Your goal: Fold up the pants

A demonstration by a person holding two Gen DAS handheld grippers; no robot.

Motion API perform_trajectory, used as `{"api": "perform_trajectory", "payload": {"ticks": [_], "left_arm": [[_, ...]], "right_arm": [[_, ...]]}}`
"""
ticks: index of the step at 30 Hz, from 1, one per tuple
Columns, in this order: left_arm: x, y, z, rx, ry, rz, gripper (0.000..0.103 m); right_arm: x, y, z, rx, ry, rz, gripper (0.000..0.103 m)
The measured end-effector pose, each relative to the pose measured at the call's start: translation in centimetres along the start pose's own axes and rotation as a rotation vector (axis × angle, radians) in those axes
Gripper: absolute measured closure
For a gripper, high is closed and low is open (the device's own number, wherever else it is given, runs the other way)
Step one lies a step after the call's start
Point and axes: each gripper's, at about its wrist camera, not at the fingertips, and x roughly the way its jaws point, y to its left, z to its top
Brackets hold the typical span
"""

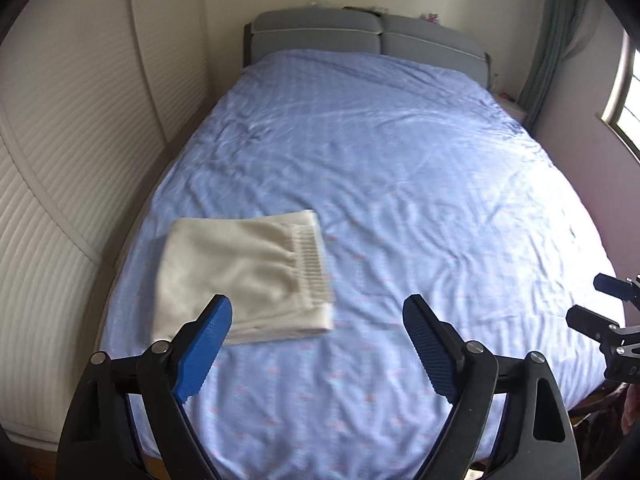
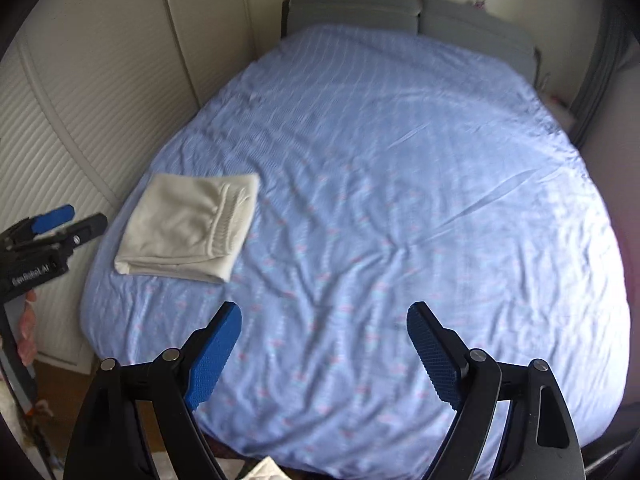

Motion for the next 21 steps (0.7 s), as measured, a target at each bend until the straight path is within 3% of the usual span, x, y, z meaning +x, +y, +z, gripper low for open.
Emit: {"api": "perform_trajectory", "payload": {"ticks": [9,21], "left_arm": [[-6.4,-11.9,-3.0,0.079,-0.029,0.008,0.006],[-11.1,-20.9,-6.3,0.072,-0.084,0.059,0.001]], "right_arm": [[-7.0,-8.1,-5.2,0.059,-0.079,0.018,0.014],[-10.3,-15.5,-9.6,0.069,-0.088,0.058,0.014]]}}
